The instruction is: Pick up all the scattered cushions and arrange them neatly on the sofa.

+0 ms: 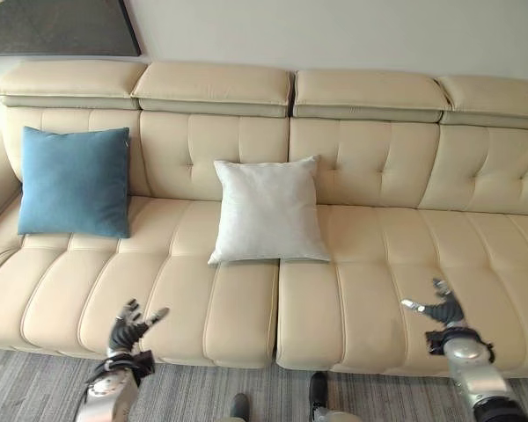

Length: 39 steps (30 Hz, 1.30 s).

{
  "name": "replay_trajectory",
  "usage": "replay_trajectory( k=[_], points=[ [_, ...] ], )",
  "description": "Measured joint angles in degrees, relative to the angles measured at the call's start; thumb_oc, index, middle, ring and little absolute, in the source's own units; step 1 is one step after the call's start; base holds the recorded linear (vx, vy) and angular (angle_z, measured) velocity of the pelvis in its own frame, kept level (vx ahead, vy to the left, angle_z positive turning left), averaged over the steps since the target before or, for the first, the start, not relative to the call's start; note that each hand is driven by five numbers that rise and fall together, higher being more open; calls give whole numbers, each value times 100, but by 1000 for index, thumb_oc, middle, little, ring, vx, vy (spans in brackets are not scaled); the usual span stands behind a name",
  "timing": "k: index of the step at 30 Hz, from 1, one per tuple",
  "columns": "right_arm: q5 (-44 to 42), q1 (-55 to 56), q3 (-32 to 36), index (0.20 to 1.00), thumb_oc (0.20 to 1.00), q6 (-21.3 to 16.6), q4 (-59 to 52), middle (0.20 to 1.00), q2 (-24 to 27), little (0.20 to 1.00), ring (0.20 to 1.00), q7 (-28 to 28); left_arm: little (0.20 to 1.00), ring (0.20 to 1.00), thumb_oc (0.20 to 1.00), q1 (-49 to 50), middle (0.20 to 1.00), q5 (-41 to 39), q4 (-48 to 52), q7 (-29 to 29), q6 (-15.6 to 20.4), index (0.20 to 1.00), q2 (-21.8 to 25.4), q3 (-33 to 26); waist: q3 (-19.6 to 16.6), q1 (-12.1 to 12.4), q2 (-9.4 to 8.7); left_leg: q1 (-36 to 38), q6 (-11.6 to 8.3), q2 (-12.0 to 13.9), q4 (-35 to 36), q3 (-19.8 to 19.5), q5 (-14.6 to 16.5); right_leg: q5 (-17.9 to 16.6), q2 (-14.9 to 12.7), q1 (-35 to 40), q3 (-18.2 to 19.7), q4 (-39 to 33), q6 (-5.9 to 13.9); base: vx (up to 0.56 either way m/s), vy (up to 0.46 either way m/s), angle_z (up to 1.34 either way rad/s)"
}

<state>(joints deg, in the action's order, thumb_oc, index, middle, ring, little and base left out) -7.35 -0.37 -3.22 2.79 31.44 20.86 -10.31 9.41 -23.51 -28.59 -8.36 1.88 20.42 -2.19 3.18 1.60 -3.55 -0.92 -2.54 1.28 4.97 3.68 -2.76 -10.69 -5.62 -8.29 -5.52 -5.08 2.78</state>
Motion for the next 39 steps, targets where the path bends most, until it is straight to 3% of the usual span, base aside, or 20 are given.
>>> replay_trajectory(
  k=[4, 7, 8, 9, 11, 12, 13, 14, 16, 17, 18, 22, 24, 29, 32, 35, 36, 37, 38, 39],
  points=[
    [-67, 96, -291, 1000, 1000, -7, 16, 1000, -90, 1000, 1000, 143, 1000, 1000, 1000, -57, 1000, 29, -106, 157, -43, 1000, -58, 437, -35, -17, -45, -11, 19, -32, 1, -11, -7, 161, -75, -7, -1, -1, 226, -118, 53, -4],
    [-69, 104, -306, 1000, 1000, -25, 36, 1000, -122, 1000, 1000, 143, 1000, 1000, 1000, -109, 1000, 116, -130, 166, -50, 1000, -75, 552, -44, -71, -161, -131, 142, -94, -16, 16, -103, 213, -157, -146, -65, 2, 309, -248, -4, -7],
    [-81, 81, -304, 1000, 1000, -48, 82, 1000, -136, 1000, 1000, 125, 1000, 1000, 1000, -122, 1000, 115, -132, 160, -49, 1000, -52, 609, -13, -98, -187, -237, 212, -76, -48, 46, -164, 348, -173, -240, -83, 4, 502, -314, -13, -7],
    [-123, 24, -307, 1000, 1000, -48, 161, 1000, -153, 1000, 1000, 120, 1000, 1000, 1000, -123, 1000, 114, -141, 160, -51, 1000, -57, 620, 68, -78, -66, -319, 306, 27, -1, 85, -246, 420, -123, -315, -181, 150, 621, -281, 5, -12],
    [-179, -66, -305, 1000, 1000, -51, 329, 1000, -163, 1000, 1000, 114, 1000, 1000, 1000, -179, 1000, 109, -160, 156, -46, 1000, -48, 665, 165, -15, 84, -441, 387, 326, -38, 201, -374, 725, 46, -647, -286, 1340, 460, -169, 9, -16],
    [-187, -102, -295, 1000, 1000, -66, 421, 1000, -156, 1000, 1000, 105, 1000, 1000, 1000, -232, 1000, 108, -248, 167, -45, 1000, -55, 680, 211, 23, 148, -453, 375, 485, -45, 221, -392, 1239, 65, -667, -267, 2296, 431, -88, -4, -16],
    [-222, -104, -296, 1000, 1000, -84, 418, 1000, -156, 1000, 1000, 105, 1000, 1000, 1000, -231, 1000, 105, -277, 171, -45, 1000, -45, 674, 206, 40, 139, -454, 353, 512, -46, 226, -407, 1485, 11, -531, -236, 2563, 499, -169, -64, -10],
    [-284, -133, -285, 1000, 1000, -133, 411, 1000, -155, 1000, 1000, 100, 1000, 1000, 1000, -243, 1000, 104, -339, 174, -47, 1000, -18, 671, 213, 40, 119, -448, 310, 522, -46, 203, -439, 1704, -91, -224, -222, 2599, 557, -80, -59, -12],
    [-290, -284, -300, 1000, 1000, -152, 410, 1000, -168, 1000, 1000, 97, 1000, 1000, 1000, -288, 1000, 93, -402, 171, -42, 1000, 26, 639, 198, 104, -28, -467, 184, 476, -46, 331, -500, 1781, -237, 346, -114, 1924, 560, -145, -123, -30],
    [-293, -342, -298, 1000, 1000, -155, 409, 1000, -157, 1000, 1000, 97, 1000, 1000, 1000, -311, 1000, 90, -423, 170, -46, 1000, 12, 656, 230, 107, 10, -477, 70, 476, -46, 341, -593, 1787, -171, 500, -60, 1574, 369, -185, -146, -39],
    [-310, -390, -292, 1000, 1000, -155, 406, 1000, -102, 1000, 1000, 74, 1000, 1000, 1000, -332, 1000, 88, -486, 174, -46, 1000, -166, 660, 284, 128, 213, -479, 56, 581, -46, 334, -630, 1556, -10, 690, -51, 1143, 238, -156, -124, -29],
    [-359, -305, -396, 1000, 1000, -122, 404, 1000, -56, 1000, 1000, 50, 1000, 1000, 1000, -286, 1000, 66, -517, 156, -46, 1000, -513, 646, 193, 201, 566, -518, 21, 821, -53, 485, -606, 1225, 239, 823, 155, 405, 190, -203, -231, -35],
    [-404, -230, -490, 1000, 1000, -124, 332, 1000, -57, 1000, 1000, 31, 1000, 1000, 1000, -291, 1000, -41, -520, 144, -46, 1000, -575, 649, 192, 193, 594, -599, -170, 890, -91, 489, -708, 1008, 350, 906, 211, 27, 172, -271, -247, -18],
    [-512, -112, -535, 1000, 1000, -148, 194, 1000, -65, 1000, 1000, -23, 1000, 1000, 1000, -387, 1000, -64, -508, 134, -43, 1000, -659, 677, 407, 148, 735, -733, -345, 929, -252, 272, -862, 949, 406, 942, 69, 14, 134, -285, -137, 13],
    [-512, -138, -535, 1000, 1000, -160, 185, 1000, -63, 1000, 1000, -37, 1000, 1000, 1000, -522, 1000, -63, -488, 134, -36, 1000, -666, 684, 579, 120, 828, -840, -479, 907, -400, 6, -968, 991, 383, 992, -66, 12, 54, -166, -48, 23],
    [-512, -165, -574, 1000, 1000, -160, 181, 1000, -74, 1000, 1000, -28, 1000, 1000, 1000, -486, 1000, -64, -467, 137, -35, 1000, -671, 712, 635, 109, 787, -1015, -617, 747, -606, -27, -1199, 962, 187, 904, -81, 54, 16, -116, -7, 5],
    [-511, -173, -635, 1000, 1000, -163, 180, 1000, -59, 1000, 1000, -19, 1000, 1000, 1000, -456, 1000, -64, -473, 141, -41, 1000, -694, 726, 676, 69, 697, -1041, -698, 598, -745, -179, -1119, 916, 39, 905, -59, 21, 7, -55, 54, -14],
    [-509, -163, -674, 1000, 1000, -161, 158, 1000, -51, 1000, 1000, -7, 1000, 1000, 1000, -444, 1000, -71, -473, 154, -48, 1000, -714, 723, 688, 41, 618, -1113, -662, 415, -1184, -298, -749, 855, -131, 899, -60, 15, 52, -58, 81, -26],
    [-509, -125, -705, 1000, 1000, -157, 88, 1000, -34, 1000, 1000, 9, 1000, 1000, 1000, -398, 1000, -131, -450, 156, -58, 1000, -744, 724, 671, 17, 597, -1082, -381, 229, -1499, -332, -368, 829, -282, 888, -50, 12, 93, -21, 92, -20],
    [-509, -63, -704, 1000, 1000, -157, -51, 1000, -13, 1000, 1000, 42, 1000, 1000, 1000, -252, 1000, -249, -290, 149, -56, 1000, -789, 717, 582, -122, 767, -890, -128, 174, -1154, -318, -132, 793, -245, 945, -59, 39, 303, 9, 51, -3]
  ],
)
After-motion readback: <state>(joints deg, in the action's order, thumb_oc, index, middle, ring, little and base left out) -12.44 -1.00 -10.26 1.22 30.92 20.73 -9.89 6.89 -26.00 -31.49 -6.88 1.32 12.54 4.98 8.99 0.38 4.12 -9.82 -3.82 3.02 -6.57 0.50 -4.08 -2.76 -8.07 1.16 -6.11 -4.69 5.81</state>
